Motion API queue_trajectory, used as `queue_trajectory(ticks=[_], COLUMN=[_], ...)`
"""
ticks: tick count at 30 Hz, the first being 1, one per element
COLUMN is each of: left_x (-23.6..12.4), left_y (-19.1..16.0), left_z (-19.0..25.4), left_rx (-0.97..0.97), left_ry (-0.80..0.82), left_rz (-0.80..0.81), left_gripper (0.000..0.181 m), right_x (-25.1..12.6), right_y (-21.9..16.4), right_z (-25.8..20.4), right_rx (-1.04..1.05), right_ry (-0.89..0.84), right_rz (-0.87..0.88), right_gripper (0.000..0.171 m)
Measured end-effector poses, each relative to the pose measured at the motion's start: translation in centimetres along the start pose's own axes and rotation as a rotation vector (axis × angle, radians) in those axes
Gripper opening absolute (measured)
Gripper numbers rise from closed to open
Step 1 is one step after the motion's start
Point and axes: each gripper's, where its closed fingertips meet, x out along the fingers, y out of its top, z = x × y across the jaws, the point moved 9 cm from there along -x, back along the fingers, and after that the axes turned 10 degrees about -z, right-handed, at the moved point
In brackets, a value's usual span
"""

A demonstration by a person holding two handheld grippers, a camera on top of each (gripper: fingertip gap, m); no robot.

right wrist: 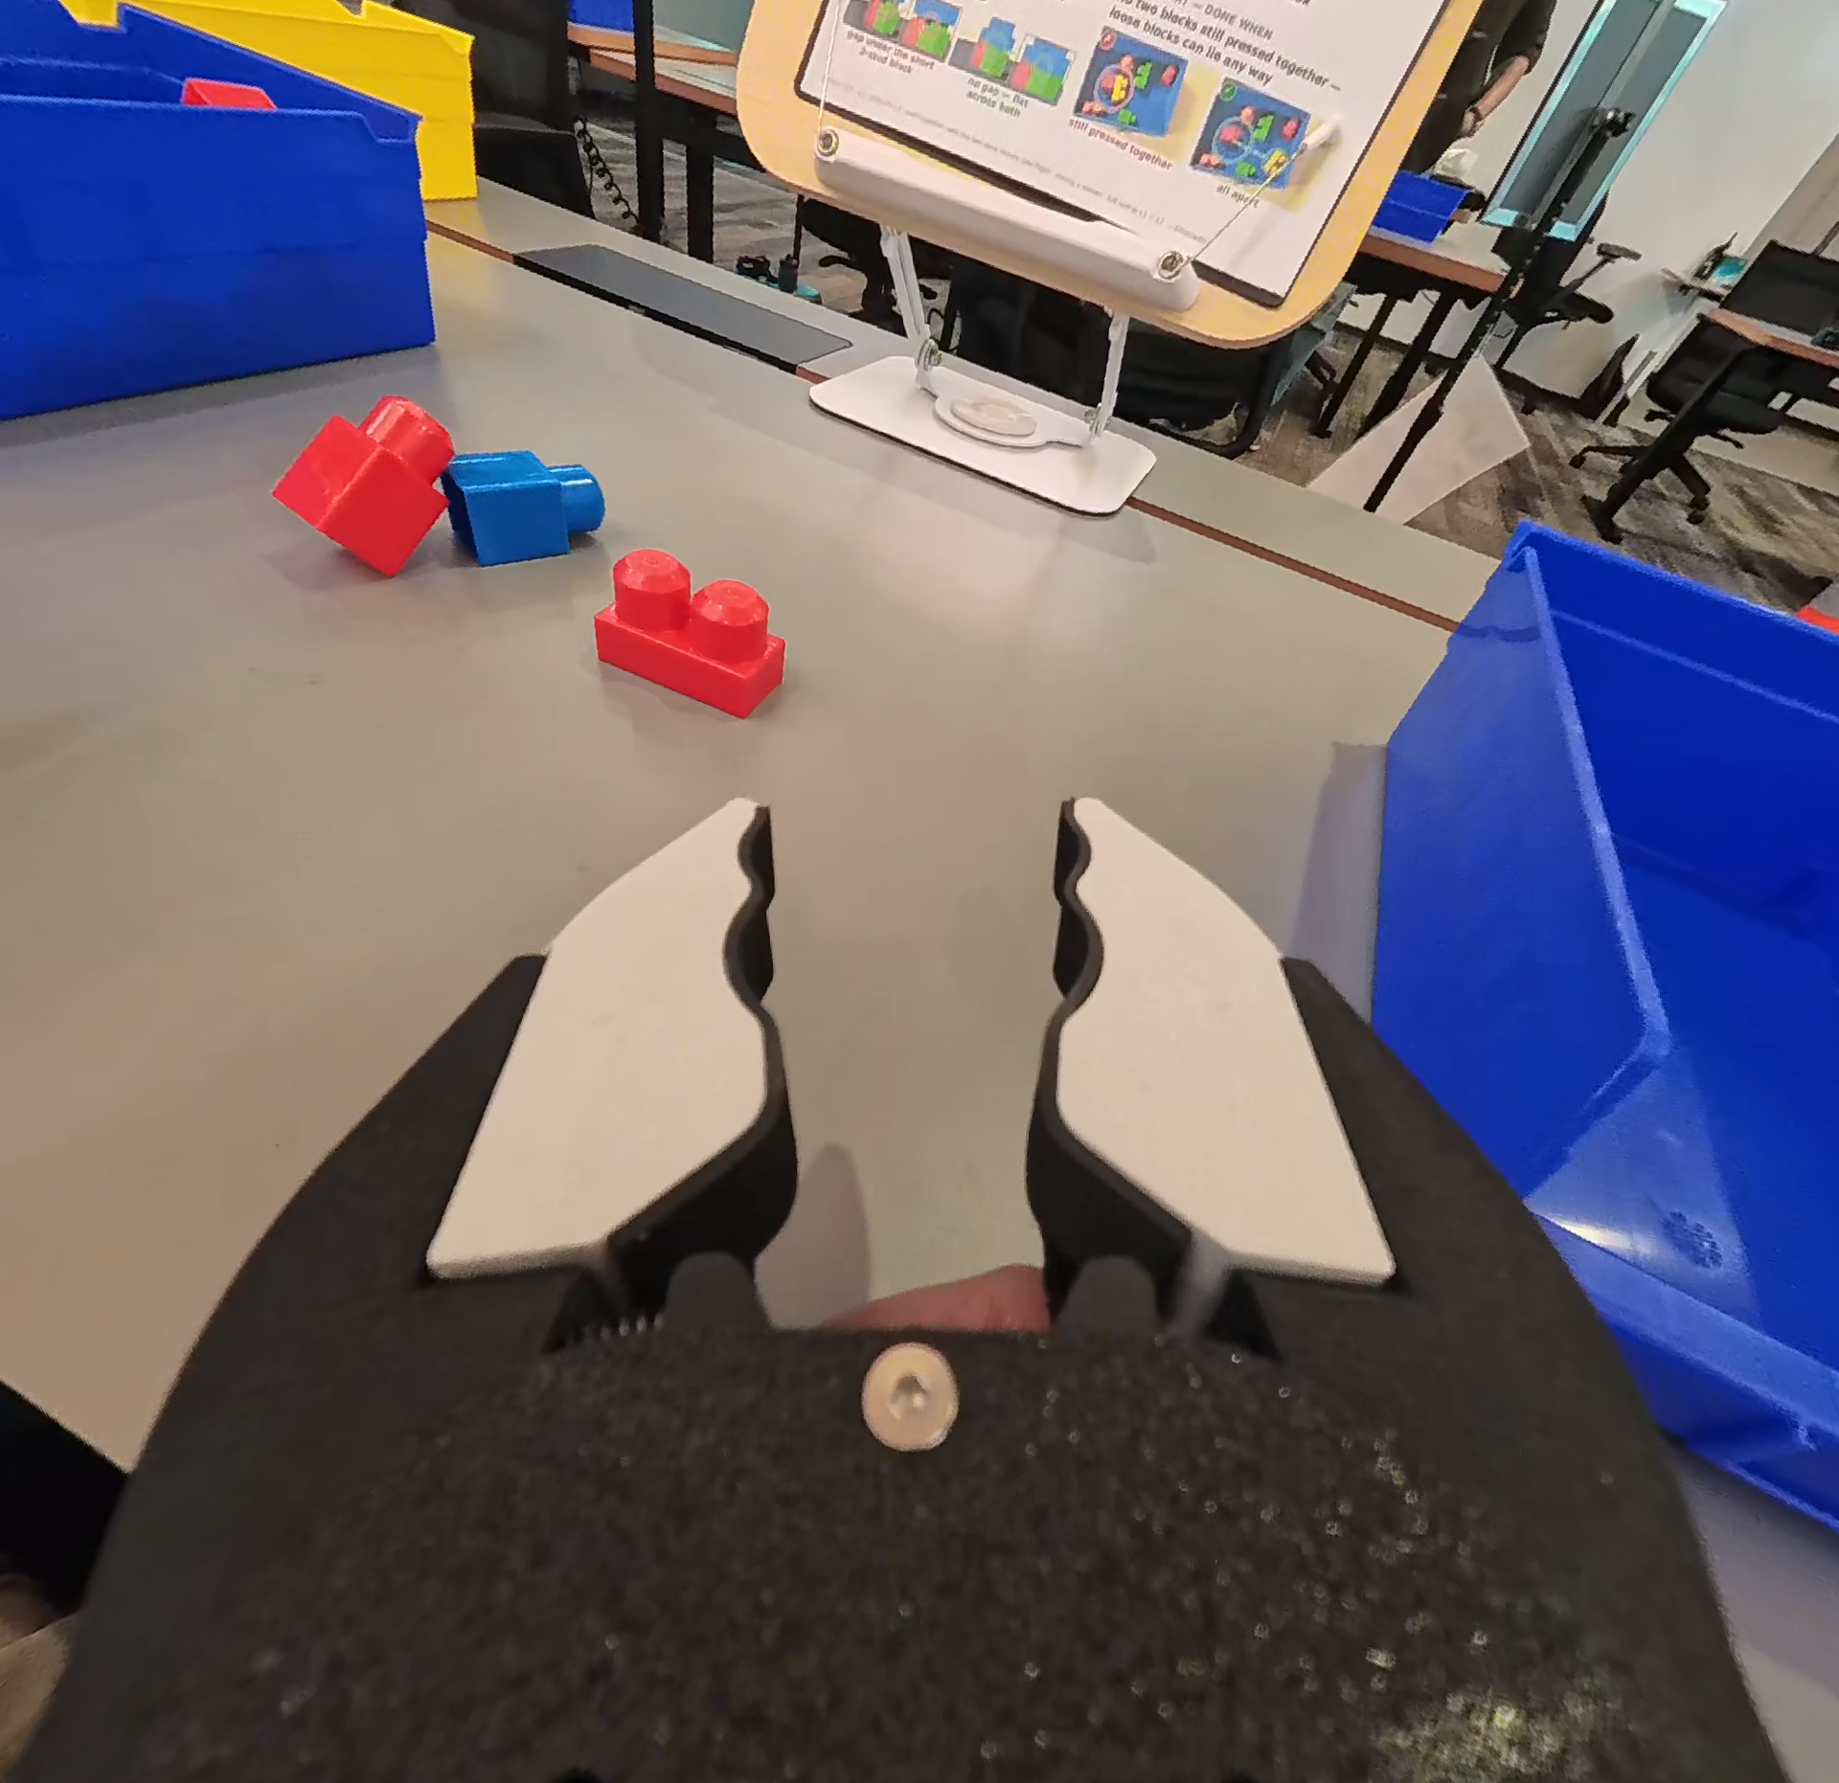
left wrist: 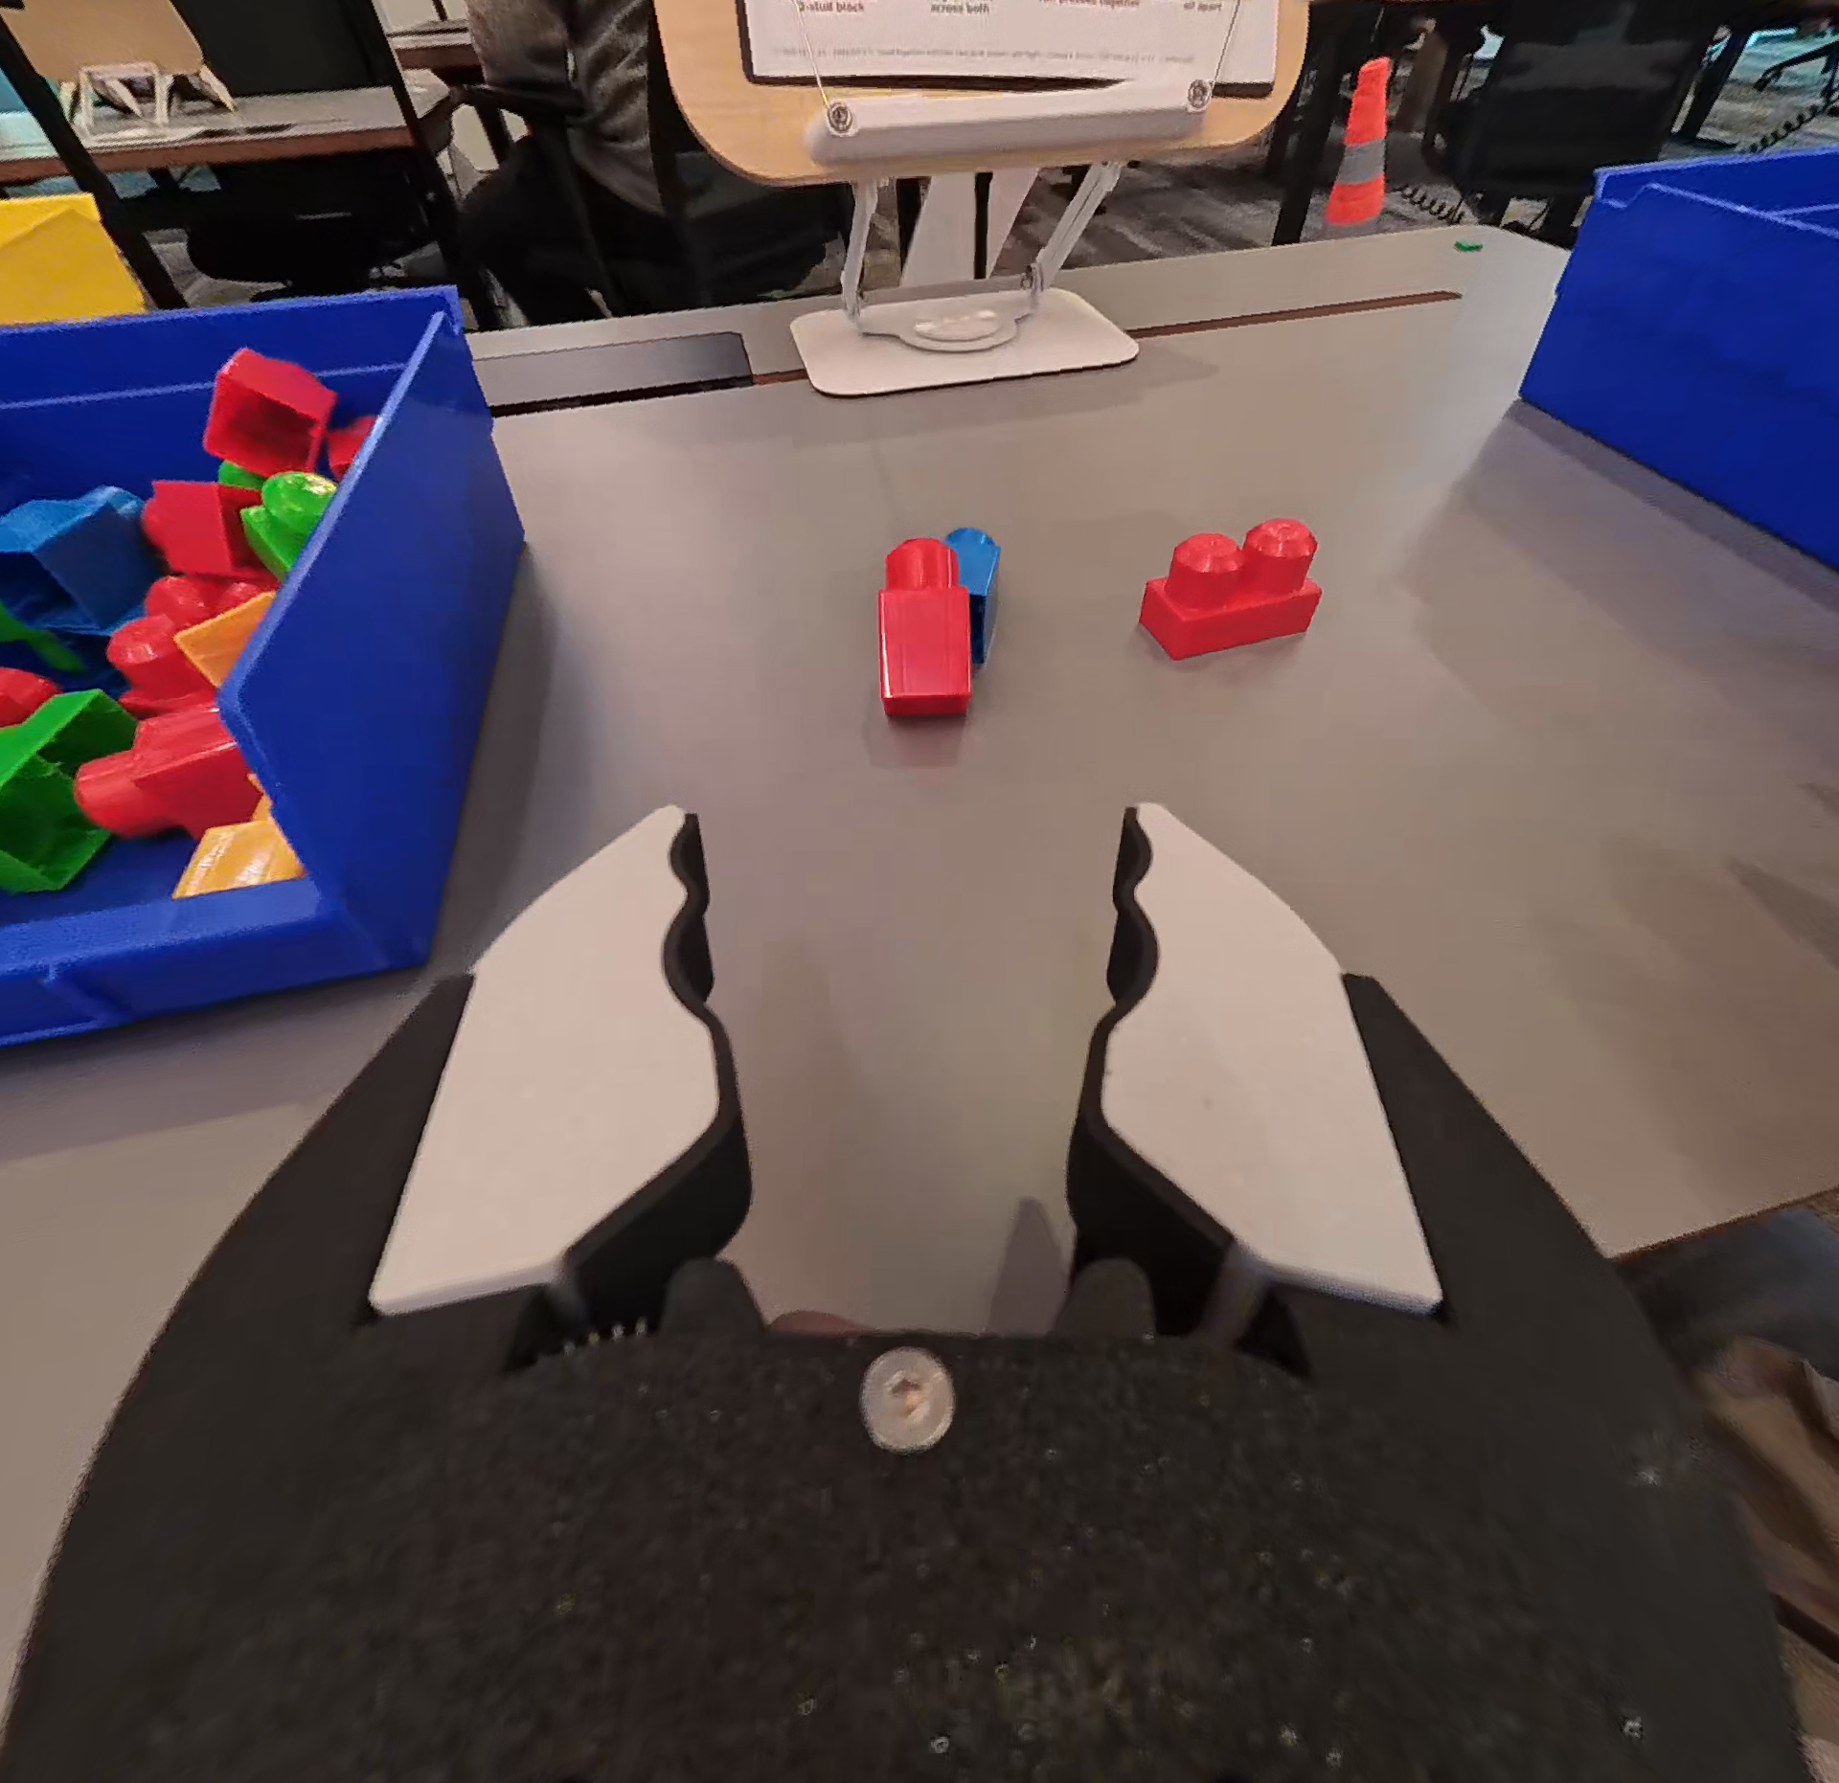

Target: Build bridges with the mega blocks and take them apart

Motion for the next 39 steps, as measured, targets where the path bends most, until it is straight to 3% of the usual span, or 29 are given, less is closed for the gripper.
queue_trajectory(ticks=[10,23,28,34,39], left_x=[2.7,13.4,16.1,17.9,18.1], left_y=[2.4,6.7,8.4,8.4,8.0], left_z=[-0.7,-0.4,-0.4,0.0,-0.1], left_rx=[0.042,0.005,0.025,0.064,0.052], left_ry=[-0.035,-0.128,-0.136,-0.14,-0.149], left_rz=[-0.104,-0.382,-0.469,-0.581,-0.583], left_gripper=[0.078,0.075,0.06,0.056,0.028], right_x=[0.1,0.0,0.0,0.1,0.2], right_y=[-0.2,-0.4,-0.6,-0.8,-1.0], right_z=[0.3,1.1,1.6,2.0,2.2], right_rx=[0.015,0.051,0.073,0.086,0.097], right_ry=[0.01,0.029,0.034,0.037,0.041], right_rz=[-0.01,-0.006,-0.008,-0.014,-0.016], right_gripper=[0.054,0.053,0.053,0.053,0.053])
